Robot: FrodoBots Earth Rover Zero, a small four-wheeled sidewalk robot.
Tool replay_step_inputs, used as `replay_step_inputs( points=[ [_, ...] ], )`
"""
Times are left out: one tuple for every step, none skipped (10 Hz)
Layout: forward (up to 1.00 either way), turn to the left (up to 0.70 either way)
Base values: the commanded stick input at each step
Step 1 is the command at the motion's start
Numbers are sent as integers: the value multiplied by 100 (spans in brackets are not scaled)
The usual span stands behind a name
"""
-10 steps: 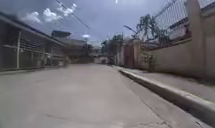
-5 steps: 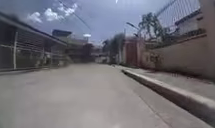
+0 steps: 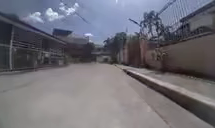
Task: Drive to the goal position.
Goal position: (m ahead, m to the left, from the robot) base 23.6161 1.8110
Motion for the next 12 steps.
replay_step_inputs(
  points=[
    [85, 0],
    [85, -4],
    [85, -33],
    [85, -32],
    [85, -31],
    [85, -30],
    [85, -10],
    [85, 0],
    [85, 0],
    [85, 0],
    [85, 0],
    [85, 0]
  ],
)
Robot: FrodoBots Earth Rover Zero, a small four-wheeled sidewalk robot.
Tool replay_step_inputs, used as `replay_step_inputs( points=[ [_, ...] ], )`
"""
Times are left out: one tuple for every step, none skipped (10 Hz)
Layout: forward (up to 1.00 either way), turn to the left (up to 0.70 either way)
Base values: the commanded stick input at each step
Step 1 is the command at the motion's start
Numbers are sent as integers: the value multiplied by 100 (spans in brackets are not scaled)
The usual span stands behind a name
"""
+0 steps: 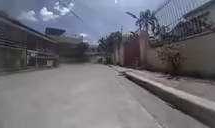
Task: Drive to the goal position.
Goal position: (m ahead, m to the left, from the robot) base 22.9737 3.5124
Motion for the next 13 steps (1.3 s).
replay_step_inputs(
  points=[
    [85, 0],
    [85, 0],
    [85, 0],
    [85, 0],
    [85, 0],
    [85, 0],
    [85, 0],
    [85, 0],
    [85, 0],
    [85, 0],
    [85, 0],
    [85, 0],
    [85, 0]
  ],
)
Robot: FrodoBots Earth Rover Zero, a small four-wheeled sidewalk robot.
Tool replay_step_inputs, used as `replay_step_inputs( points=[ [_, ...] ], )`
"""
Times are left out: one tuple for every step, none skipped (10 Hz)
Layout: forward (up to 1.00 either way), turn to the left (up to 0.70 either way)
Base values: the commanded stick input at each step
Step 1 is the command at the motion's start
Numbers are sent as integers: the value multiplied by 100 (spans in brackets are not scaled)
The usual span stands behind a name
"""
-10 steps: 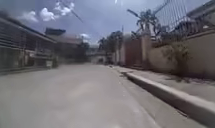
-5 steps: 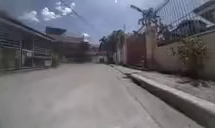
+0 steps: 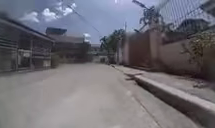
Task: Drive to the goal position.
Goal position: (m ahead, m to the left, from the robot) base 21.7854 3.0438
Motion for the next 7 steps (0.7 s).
replay_step_inputs(
  points=[
    [85, 0],
    [85, 0],
    [85, 0],
    [85, 0],
    [85, 0],
    [85, 0],
    [85, 0]
  ],
)
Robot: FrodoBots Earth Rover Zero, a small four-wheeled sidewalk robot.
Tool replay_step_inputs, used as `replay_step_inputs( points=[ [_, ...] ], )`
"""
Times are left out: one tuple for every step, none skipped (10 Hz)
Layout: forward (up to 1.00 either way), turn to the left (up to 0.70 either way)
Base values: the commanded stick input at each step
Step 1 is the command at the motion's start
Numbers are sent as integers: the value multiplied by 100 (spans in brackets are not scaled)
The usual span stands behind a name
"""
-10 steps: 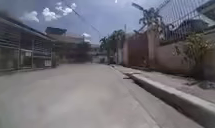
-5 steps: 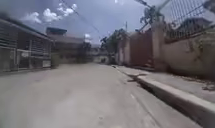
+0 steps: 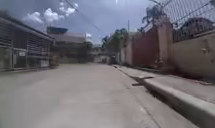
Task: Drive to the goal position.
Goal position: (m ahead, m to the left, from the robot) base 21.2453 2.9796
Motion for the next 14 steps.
replay_step_inputs(
  points=[
    [85, 0],
    [85, 0],
    [85, 0],
    [85, 0],
    [85, 0],
    [85, 0],
    [85, 0],
    [85, 0],
    [85, 0],
    [85, 0],
    [85, 0],
    [85, 0],
    [85, 0],
    [85, 0]
  ],
)
